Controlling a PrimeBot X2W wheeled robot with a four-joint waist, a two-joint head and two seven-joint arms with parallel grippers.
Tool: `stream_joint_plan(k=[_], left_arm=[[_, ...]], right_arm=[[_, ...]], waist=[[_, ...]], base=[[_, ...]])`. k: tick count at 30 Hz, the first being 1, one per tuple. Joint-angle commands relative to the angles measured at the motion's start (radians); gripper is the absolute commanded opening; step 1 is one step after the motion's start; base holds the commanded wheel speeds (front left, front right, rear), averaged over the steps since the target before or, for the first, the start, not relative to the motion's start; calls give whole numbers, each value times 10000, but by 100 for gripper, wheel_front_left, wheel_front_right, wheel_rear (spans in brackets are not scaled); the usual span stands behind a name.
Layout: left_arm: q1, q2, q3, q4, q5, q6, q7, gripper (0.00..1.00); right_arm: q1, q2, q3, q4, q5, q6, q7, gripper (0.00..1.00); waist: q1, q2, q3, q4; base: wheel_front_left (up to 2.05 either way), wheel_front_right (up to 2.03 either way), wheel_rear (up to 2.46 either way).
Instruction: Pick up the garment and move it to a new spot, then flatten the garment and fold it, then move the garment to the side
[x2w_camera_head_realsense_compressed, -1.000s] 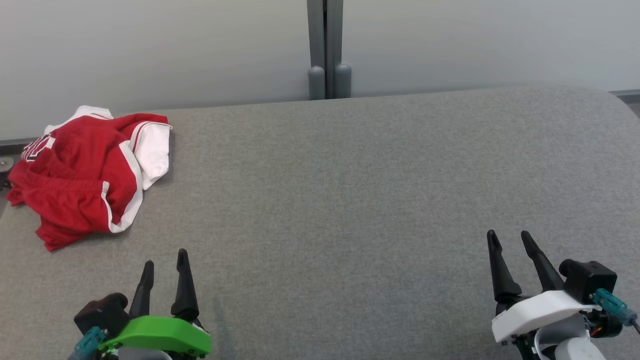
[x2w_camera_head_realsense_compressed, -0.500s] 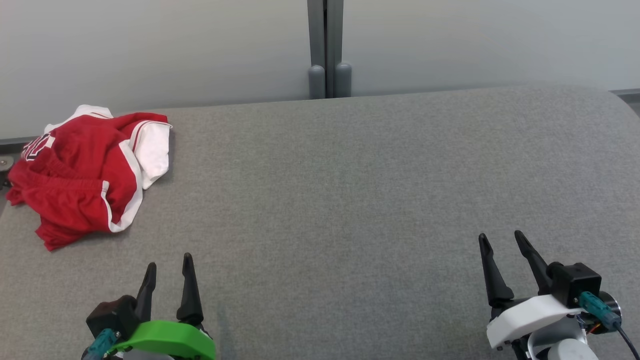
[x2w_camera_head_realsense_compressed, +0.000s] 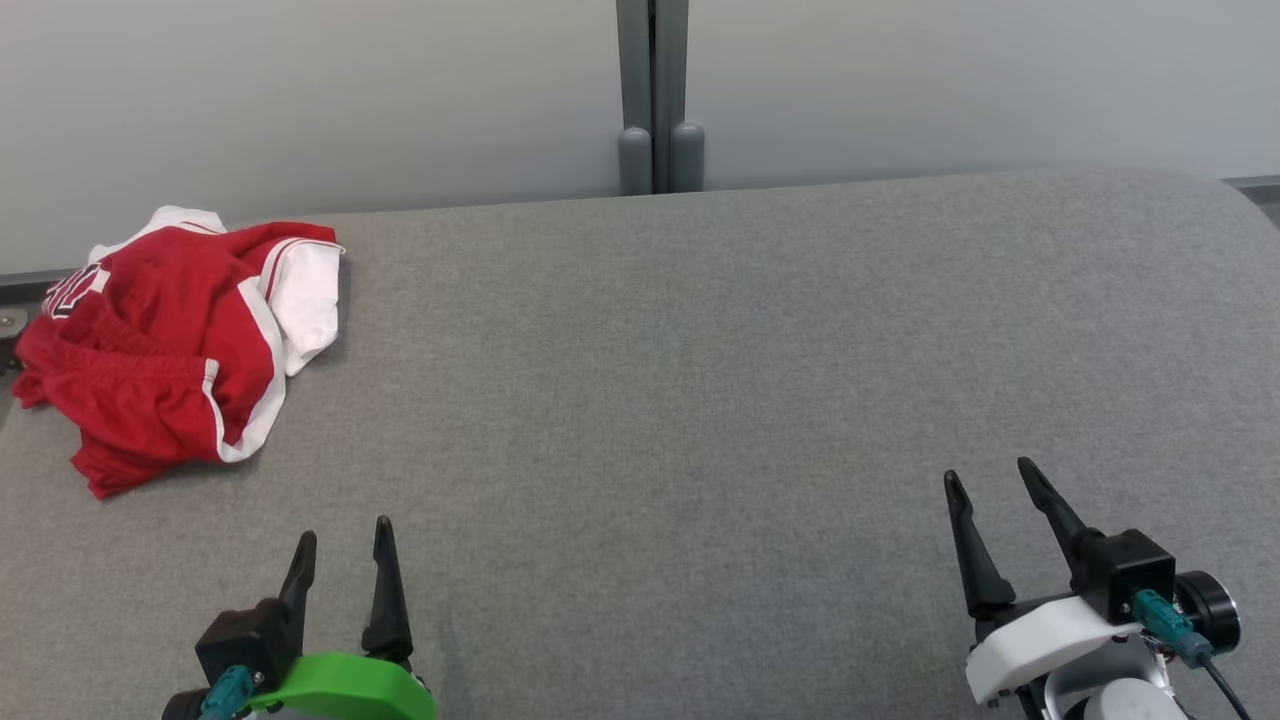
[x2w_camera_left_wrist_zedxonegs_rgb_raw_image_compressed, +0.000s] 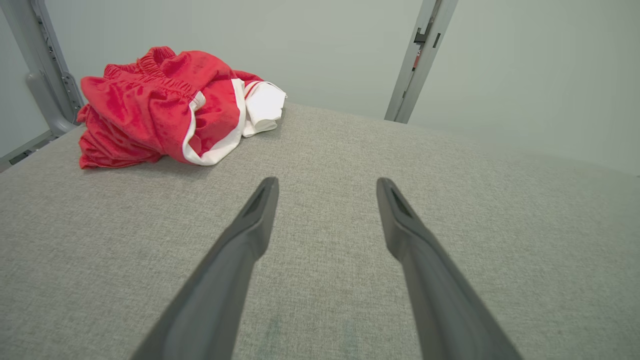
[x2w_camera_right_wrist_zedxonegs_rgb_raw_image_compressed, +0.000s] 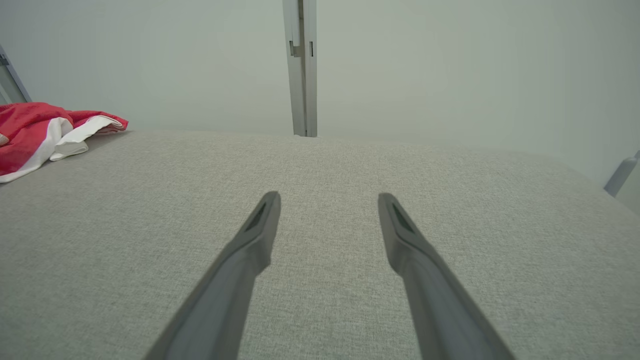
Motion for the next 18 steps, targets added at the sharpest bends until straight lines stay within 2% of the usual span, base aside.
stream_joint_plan(k=[1,9,18], left_arm=[[57,78,-29,32,178,35,-82,100],[72,82,-103,92,668,74,-241,100],[-6,80,-119,159,542,68,-208,100]], right_arm=[[63,-59,11,-54,-237,0,-82,100],[74,-63,56,-84,-800,0,-221,100],[11,-62,41,-49,-681,0,-224,100]], waist=[[0,0,6,0],[0,0,45,16],[0,0,50,106]], base=[[0,0,0],[0,0,0],[0,0,0]])
